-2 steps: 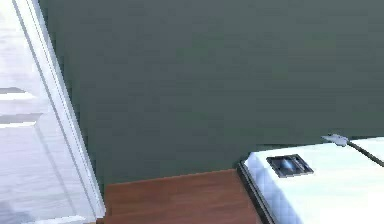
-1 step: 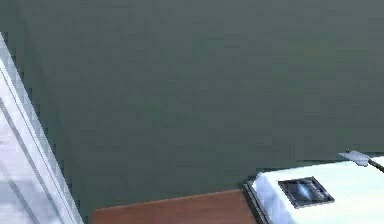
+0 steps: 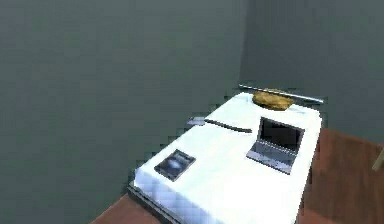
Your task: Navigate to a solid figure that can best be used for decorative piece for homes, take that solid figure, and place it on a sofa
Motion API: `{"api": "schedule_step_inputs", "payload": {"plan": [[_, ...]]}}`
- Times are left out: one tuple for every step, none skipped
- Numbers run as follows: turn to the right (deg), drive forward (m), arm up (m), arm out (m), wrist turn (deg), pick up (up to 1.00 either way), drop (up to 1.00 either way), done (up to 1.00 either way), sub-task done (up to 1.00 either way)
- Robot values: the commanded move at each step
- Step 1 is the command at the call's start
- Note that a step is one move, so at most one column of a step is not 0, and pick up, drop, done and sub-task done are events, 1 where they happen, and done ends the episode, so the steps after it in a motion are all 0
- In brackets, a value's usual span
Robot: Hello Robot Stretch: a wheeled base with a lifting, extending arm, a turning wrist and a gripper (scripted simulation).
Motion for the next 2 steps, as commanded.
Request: {"api": "schedule_step_inputs", "payload": {"plan": [[45.0,0.0,0.0,0.0,0.0,0.0,0.0,0.0,0.0],[45.0,0.0,0.0,0.0,0.0,0.0,0.0,0.0,0.0]]}}
